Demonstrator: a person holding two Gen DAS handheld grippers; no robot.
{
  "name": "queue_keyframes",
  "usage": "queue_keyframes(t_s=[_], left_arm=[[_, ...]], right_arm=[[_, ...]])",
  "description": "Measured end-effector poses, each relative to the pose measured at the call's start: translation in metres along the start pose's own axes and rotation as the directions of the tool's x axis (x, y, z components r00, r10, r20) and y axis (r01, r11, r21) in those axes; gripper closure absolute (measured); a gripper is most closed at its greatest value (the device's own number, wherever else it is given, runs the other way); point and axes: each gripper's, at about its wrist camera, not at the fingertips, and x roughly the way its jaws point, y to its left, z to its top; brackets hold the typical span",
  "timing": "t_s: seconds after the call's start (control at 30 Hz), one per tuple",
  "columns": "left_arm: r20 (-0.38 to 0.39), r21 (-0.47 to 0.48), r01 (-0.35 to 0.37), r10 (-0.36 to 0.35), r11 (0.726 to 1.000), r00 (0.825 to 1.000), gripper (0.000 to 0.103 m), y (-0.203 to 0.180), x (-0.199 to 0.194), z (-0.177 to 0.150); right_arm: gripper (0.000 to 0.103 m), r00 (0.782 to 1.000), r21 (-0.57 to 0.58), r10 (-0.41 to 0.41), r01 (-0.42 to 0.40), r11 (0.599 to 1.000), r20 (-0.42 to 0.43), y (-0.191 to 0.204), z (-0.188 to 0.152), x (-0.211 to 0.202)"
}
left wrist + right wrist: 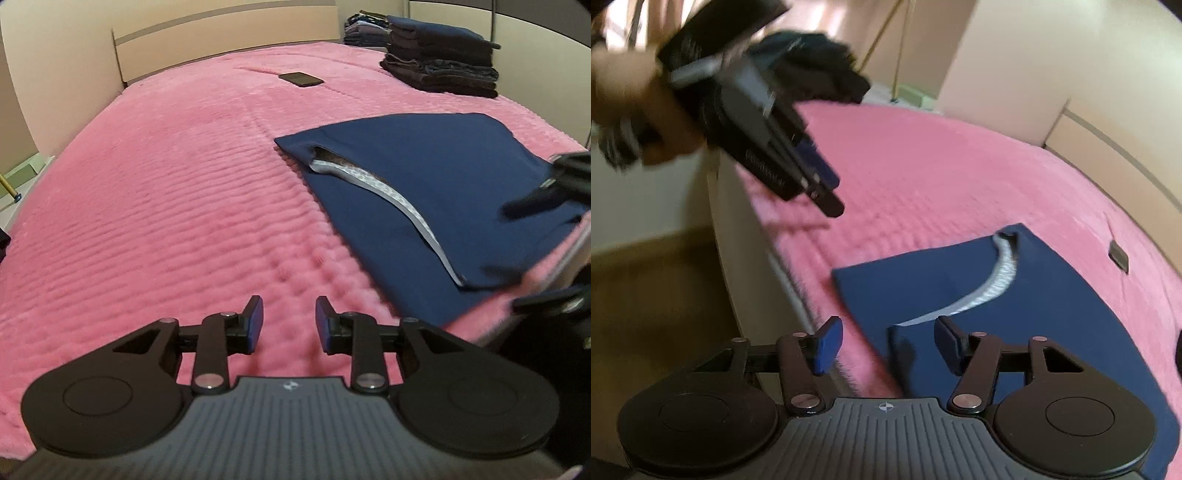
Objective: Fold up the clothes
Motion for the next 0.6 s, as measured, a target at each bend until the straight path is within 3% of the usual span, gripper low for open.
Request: queue_keyframes(t_s=[0.2,0.43,0.6], left_arm=[[0.002,0.0,0.024,-0.024,1.0,1.0,0.074,-0.003,-0.002,-0.013],[0.007,-0.016,0.043,-0.043,0.999,0.999,0.074,-0.005,0.008,-0.011],[0.017,0.081,0.033,-0.034,0.996,0.999,0.07,-0.016,0.006,-0.01]], right_arm=[[0.045,0.998,-0.134,-0.066,0.064,0.989,-0.011,0.013,-0.002,0.039],[0.045,0.987,-0.277,-0.16,0.146,0.95,-0.03,0.017,-0.012,0.043],[0.056,0.971,-0.263,-0.232,0.209,0.942,-0.059,-0.004,-0.039,0.029]])
